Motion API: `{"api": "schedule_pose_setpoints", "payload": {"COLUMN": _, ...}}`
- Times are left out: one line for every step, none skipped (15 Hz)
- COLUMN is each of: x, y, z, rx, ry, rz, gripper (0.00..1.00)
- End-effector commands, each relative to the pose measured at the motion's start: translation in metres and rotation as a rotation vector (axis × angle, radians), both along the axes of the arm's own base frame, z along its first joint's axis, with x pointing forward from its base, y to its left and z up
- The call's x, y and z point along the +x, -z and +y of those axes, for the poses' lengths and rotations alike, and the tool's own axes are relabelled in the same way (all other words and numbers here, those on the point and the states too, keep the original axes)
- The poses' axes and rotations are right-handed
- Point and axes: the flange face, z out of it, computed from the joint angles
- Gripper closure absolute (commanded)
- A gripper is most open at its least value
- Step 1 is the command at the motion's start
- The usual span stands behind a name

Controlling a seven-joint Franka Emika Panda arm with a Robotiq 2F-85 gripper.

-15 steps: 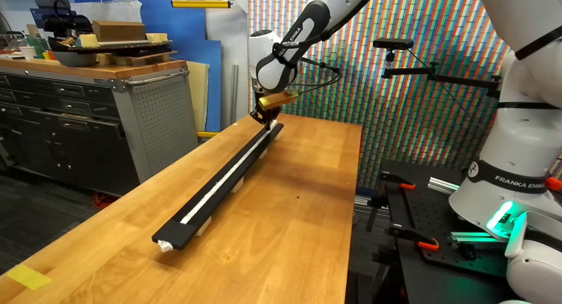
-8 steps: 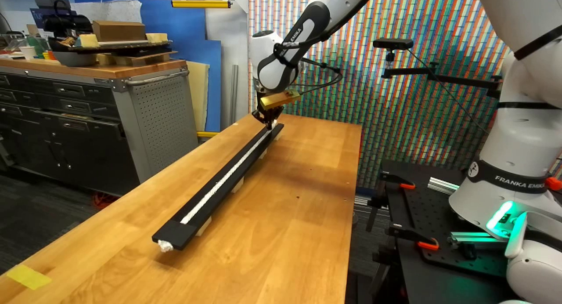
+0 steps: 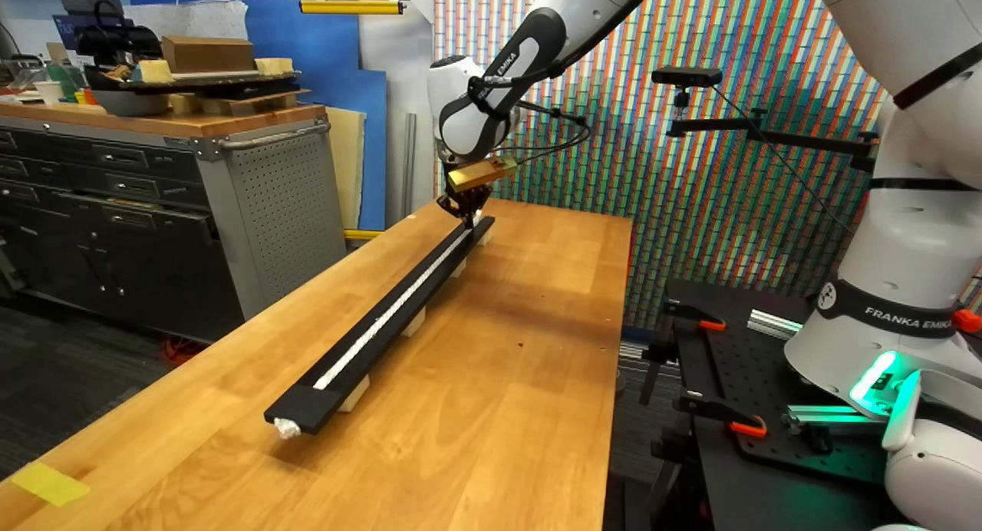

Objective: Put the rope on the skate then press on it

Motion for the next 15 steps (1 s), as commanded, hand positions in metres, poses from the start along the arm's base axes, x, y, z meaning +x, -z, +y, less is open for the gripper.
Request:
{"api": "schedule_pose_setpoints", "payload": {"x": 0.002, "y": 0.023, "z": -0.004, "rx": 0.027, "ry": 0.010, "rz": 0.029, "gripper": 1.00}}
{"api": "schedule_pose_setpoints", "payload": {"x": 0.001, "y": 0.021, "z": -0.004, "rx": 0.020, "ry": 0.011, "rz": 0.025, "gripper": 1.00}}
{"api": "schedule_pose_setpoints", "payload": {"x": 0.000, "y": 0.019, "z": -0.004, "rx": 0.018, "ry": 0.010, "rz": 0.021, "gripper": 1.00}}
{"api": "schedule_pose_setpoints", "payload": {"x": -0.002, "y": 0.015, "z": -0.004, "rx": 0.012, "ry": 0.011, "rz": 0.012, "gripper": 1.00}}
{"api": "schedule_pose_setpoints", "payload": {"x": -0.003, "y": 0.011, "z": -0.004, "rx": 0.010, "ry": 0.011, "rz": 0.005, "gripper": 1.00}}
{"api": "schedule_pose_setpoints", "payload": {"x": -0.005, "y": 0.006, "z": -0.005, "rx": 0.005, "ry": 0.010, "rz": -0.008, "gripper": 1.00}}
{"api": "schedule_pose_setpoints", "payload": {"x": -0.007, "y": 0.002, "z": -0.005, "rx": 0.000, "ry": 0.013, "rz": -0.021, "gripper": 1.00}}
{"api": "schedule_pose_setpoints", "payload": {"x": -0.009, "y": -0.001, "z": -0.006, "rx": -0.002, "ry": 0.015, "rz": -0.032, "gripper": 1.00}}
{"api": "schedule_pose_setpoints", "payload": {"x": -0.010, "y": -0.004, "z": -0.007, "rx": -0.005, "ry": 0.018, "rz": -0.043, "gripper": 1.00}}
{"api": "schedule_pose_setpoints", "payload": {"x": -0.012, "y": -0.006, "z": -0.008, "rx": -0.005, "ry": 0.021, "rz": -0.053, "gripper": 1.00}}
{"api": "schedule_pose_setpoints", "payload": {"x": -0.014, "y": -0.008, "z": -0.009, "rx": -0.006, "ry": 0.024, "rz": -0.065, "gripper": 1.00}}
{"api": "schedule_pose_setpoints", "payload": {"x": -0.016, "y": -0.010, "z": -0.009, "rx": -0.006, "ry": 0.027, "rz": -0.078, "gripper": 1.00}}
{"api": "schedule_pose_setpoints", "payload": {"x": -0.017, "y": -0.010, "z": -0.011, "rx": -0.009, "ry": 0.031, "rz": -0.087, "gripper": 1.00}}
{"api": "schedule_pose_setpoints", "payload": {"x": -0.018, "y": -0.011, "z": -0.012, "rx": -0.010, "ry": 0.034, "rz": -0.095, "gripper": 1.00}}
{"api": "schedule_pose_setpoints", "payload": {"x": -0.020, "y": -0.011, "z": -0.013, "rx": -0.012, "ry": 0.037, "rz": -0.101, "gripper": 1.00}}
